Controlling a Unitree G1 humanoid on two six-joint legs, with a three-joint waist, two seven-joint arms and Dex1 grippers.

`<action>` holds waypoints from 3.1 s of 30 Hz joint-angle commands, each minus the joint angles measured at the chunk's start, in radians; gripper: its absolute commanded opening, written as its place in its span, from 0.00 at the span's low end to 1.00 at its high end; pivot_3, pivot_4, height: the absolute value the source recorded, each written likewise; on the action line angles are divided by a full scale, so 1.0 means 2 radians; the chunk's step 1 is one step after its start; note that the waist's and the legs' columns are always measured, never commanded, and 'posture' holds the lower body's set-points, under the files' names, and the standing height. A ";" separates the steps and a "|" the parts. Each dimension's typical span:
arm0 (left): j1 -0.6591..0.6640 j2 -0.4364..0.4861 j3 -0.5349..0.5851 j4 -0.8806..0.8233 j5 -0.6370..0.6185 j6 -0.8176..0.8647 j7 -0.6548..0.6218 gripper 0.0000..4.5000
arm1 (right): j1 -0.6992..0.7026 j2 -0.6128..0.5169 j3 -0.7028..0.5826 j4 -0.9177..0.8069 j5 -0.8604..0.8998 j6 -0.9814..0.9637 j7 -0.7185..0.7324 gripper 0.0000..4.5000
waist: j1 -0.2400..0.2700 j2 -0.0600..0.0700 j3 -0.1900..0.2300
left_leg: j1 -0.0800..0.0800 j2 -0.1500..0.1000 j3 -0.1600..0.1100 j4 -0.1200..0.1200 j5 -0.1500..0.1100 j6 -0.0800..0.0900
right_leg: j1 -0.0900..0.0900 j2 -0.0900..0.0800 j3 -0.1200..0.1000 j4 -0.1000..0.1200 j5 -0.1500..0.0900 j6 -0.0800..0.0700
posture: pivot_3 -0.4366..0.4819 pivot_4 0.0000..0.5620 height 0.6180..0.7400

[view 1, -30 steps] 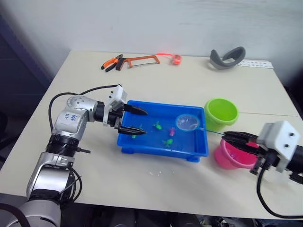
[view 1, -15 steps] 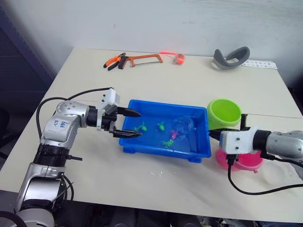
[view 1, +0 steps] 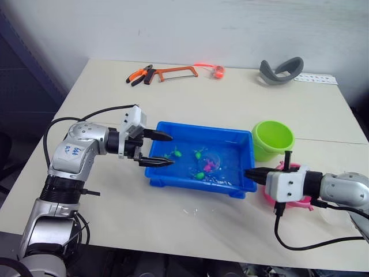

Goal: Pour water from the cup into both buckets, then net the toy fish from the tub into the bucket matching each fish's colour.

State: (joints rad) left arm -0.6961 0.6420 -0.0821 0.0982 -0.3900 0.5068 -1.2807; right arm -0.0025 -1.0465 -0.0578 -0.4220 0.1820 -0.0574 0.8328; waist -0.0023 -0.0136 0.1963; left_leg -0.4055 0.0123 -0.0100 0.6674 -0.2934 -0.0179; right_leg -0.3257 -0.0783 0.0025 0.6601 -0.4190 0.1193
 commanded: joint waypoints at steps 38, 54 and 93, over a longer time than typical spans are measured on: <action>-0.146 -0.164 -0.062 0.163 0.003 -0.091 -0.111 0.99 | 0.480 0.304 -0.596 -0.159 -0.059 -0.168 0.038 0.00 | 0.000 0.000 0.000 | 0.003 -0.001 0.003 -0.003 0.000 0.000 | 0.000 0.001 0.003 -0.003 0.000 0.000 | 0.48 0.27 1.00; -0.136 -0.154 -0.053 0.147 0.001 -0.082 -0.095 0.99 | 0.407 0.149 -0.628 0.002 -0.319 -0.513 -0.091 0.00 | 0.000 0.000 0.000 | 0.004 -0.001 0.004 -0.003 0.001 -0.001 | 0.001 0.001 0.004 -0.002 0.000 0.000 | 0.48 0.27 1.00; -0.044 0.009 -0.002 0.107 0.023 -0.052 -0.055 0.99 | 0.239 -0.081 -0.328 -0.167 0.599 0.266 -0.167 0.00 | 0.002 0.000 0.000 | 0.000 0.000 0.000 -0.001 0.000 0.000 | 0.001 0.000 0.002 -0.001 0.000 0.000 | 0.48 0.27 1.00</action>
State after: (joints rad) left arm -0.7936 0.6312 -0.1249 0.3612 -0.3347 0.3967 -1.3964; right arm 0.5314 -1.1882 -0.7677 -0.7790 1.3026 0.4437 0.5319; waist 0.0019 -0.0140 0.1963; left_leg -0.4060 0.0119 -0.0133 0.6671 -0.2927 -0.0179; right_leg -0.3232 -0.0778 0.0057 0.6584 -0.4188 0.1198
